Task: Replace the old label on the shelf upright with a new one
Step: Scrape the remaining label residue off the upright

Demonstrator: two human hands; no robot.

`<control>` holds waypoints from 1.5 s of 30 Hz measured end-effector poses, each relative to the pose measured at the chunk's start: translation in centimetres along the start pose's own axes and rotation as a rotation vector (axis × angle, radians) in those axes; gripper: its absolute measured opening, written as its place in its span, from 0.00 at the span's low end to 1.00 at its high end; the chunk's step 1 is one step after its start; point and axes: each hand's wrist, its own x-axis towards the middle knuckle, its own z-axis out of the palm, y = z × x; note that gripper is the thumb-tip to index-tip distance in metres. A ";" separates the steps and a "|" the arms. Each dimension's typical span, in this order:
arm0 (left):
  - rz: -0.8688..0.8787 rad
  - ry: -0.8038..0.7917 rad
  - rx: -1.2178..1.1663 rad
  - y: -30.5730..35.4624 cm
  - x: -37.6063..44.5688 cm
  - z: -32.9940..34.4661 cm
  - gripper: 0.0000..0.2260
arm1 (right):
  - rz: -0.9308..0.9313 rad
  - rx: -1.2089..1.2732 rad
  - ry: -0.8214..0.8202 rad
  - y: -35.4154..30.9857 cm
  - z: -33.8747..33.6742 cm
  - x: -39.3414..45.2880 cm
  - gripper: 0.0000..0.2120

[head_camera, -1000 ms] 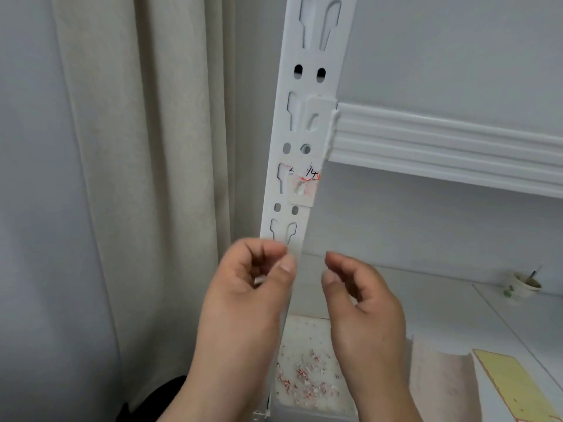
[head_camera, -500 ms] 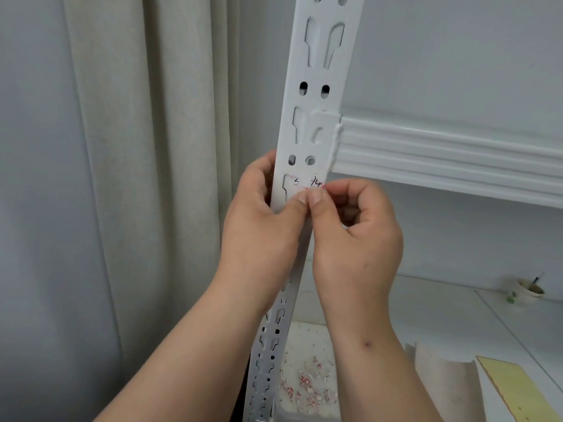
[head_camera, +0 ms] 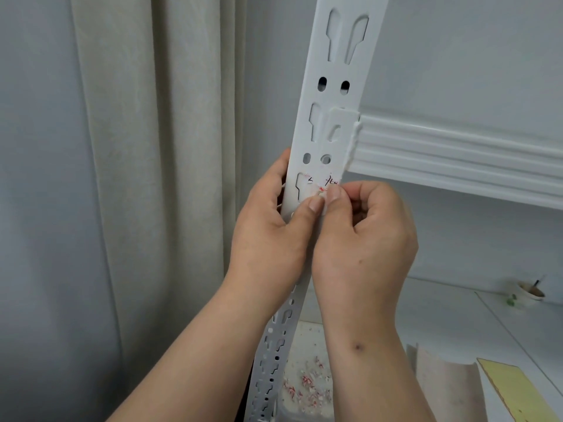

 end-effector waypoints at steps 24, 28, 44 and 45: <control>0.010 0.009 -0.012 -0.4 0.2 0.1 0.24 | -0.035 -0.001 -0.029 0.3 0.1 -0.2 0.05; 0.005 0.011 0.002 -0.6 0.3 0.1 0.26 | -0.037 -0.019 -0.015 0.0 0.3 0.0 0.04; 0.026 0.020 0.023 -1.0 0.3 0.1 0.27 | -0.174 -0.084 -0.021 0.9 -0.4 -0.6 0.08; 0.025 0.017 0.018 -0.9 0.2 0.1 0.26 | -0.152 -0.058 -0.011 0.9 -0.6 -0.7 0.09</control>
